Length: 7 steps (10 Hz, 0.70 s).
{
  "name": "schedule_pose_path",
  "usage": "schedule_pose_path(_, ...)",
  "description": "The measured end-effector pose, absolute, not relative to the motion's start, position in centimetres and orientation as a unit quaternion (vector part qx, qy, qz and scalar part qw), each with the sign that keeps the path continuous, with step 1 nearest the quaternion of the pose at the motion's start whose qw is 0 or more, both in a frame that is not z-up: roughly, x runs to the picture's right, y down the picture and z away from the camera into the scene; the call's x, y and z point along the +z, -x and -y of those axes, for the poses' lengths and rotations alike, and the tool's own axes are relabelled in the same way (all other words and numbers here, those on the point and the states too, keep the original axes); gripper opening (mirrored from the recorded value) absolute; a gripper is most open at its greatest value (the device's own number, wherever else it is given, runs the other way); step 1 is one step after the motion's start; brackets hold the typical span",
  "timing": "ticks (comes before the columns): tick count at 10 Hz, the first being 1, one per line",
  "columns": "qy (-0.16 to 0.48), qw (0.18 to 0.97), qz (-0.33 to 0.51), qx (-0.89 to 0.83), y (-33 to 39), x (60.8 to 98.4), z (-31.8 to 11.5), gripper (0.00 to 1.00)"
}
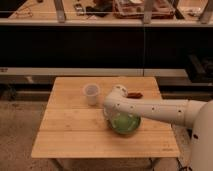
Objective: Drag the ceramic bowl in a circle
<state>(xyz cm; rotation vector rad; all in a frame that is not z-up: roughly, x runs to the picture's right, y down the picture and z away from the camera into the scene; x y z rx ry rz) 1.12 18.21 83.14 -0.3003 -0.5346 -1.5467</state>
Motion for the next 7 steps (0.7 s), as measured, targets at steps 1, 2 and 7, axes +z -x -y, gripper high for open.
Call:
schedule_pose_path(1,0.134,0.667,0.247,-0.69,-0.8,82.0,-19.6,0.0)
schedule_pose_path(2,0.137,0.663,0.254,-0.691,-0.8,81.0,-20.9,0.0)
schedule_pose_path(7,0.166,0.72,0.208,-0.641,-7.3,76.9,-23.7,0.0)
